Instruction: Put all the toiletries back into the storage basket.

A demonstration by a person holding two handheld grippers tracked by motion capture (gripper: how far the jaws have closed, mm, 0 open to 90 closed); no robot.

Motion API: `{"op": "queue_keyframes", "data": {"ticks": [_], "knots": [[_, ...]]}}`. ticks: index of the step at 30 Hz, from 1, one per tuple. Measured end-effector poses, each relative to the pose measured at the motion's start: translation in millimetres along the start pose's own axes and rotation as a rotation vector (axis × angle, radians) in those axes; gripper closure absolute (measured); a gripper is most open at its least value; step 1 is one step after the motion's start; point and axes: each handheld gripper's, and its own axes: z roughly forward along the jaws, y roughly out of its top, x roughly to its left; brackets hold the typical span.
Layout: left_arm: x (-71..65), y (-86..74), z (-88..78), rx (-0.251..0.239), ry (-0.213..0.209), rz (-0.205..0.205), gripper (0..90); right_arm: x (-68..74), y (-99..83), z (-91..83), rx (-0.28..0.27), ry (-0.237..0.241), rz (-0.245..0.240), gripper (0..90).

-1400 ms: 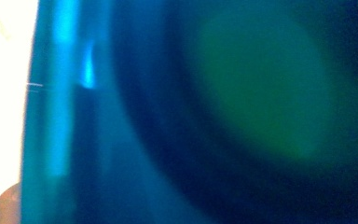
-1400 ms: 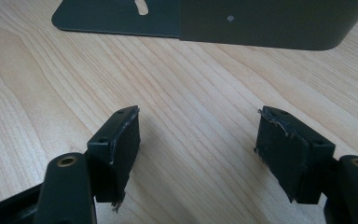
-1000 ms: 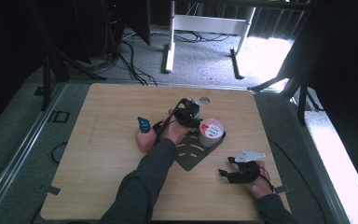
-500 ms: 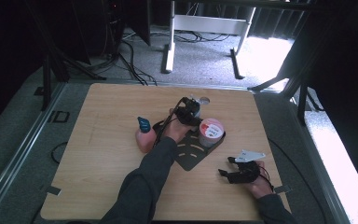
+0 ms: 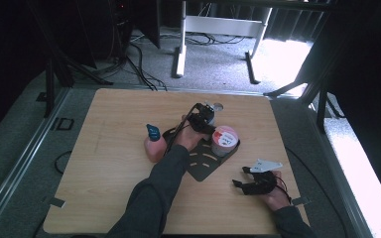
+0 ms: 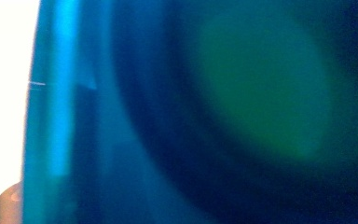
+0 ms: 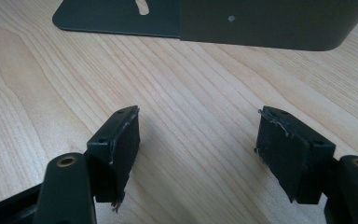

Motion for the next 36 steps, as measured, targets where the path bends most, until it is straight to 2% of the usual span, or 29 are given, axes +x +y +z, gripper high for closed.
{"op": "queue_keyframes", "data": {"ticks": [5, 8, 15, 19, 24, 26, 36], "knots": [[0.9, 0.5, -0.2, 0.005, -0.007, -0.008, 54.6, 0.1, 0.0, 0.0, 0.0, 0.0, 0.001, 29.6], [-1.2, 1.0, -1.0, 0.015, 0.002, 0.014, 54.7, 0.0, 0.0, 0.0, 0.0, 0.0, 0.0, 29.6], [2.7, 2.8, 0.6, 0.017, -0.012, -0.014, 54.0, 0.1, 0.1, 0.2, 0.0, 0.0, -0.001, 29.7], [2.8, 4.8, -3.4, -0.019, -0.023, -0.031, 52.3, 0.1, 0.0, 0.1, 0.0, 0.0, -0.001, 29.7], [2.5, 4.1, -5.3, -0.023, -0.015, -0.027, 51.4, 0.1, 0.0, 0.1, 0.0, 0.0, -0.002, 29.7], [3.8, 2.8, -5.7, -0.029, -0.013, -0.038, 52.8, 0.1, 0.0, 0.1, 0.0, 0.0, -0.002, 29.6], [1.4, 1.9, -3.6, -0.062, -0.027, -0.053, 54.8, 0.1, 0.0, 0.2, 0.0, 0.0, -0.002, 29.7]]}}
